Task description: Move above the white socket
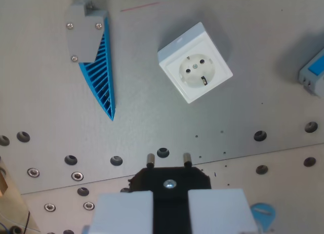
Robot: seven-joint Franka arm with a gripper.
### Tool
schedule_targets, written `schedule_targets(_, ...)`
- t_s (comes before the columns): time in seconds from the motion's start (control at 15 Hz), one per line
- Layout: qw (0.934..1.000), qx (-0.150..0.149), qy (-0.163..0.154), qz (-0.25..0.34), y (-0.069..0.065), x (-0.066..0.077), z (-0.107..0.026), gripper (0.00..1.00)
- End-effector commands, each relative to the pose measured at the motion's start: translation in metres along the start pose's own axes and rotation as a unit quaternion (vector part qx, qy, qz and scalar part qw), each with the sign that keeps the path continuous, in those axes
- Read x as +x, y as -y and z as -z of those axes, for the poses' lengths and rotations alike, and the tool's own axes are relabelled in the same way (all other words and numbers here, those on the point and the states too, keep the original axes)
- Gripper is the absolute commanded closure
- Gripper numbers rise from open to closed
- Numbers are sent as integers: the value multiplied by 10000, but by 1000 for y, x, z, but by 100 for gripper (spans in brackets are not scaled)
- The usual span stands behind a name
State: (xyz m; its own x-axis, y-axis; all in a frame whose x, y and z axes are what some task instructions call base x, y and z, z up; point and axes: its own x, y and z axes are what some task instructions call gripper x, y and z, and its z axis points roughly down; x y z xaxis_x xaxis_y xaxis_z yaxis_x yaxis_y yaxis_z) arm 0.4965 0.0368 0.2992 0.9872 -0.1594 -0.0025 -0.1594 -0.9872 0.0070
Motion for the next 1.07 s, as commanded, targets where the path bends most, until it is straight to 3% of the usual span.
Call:
schedule_targets(0.07,10000,0,-1,1,0,0,0,100)
schedule_targets(0.6,10000,2,1,97,0,0,-2,100)
schedule_targets(1.07,9992,35,-91,379,-2,-1,-11,100)
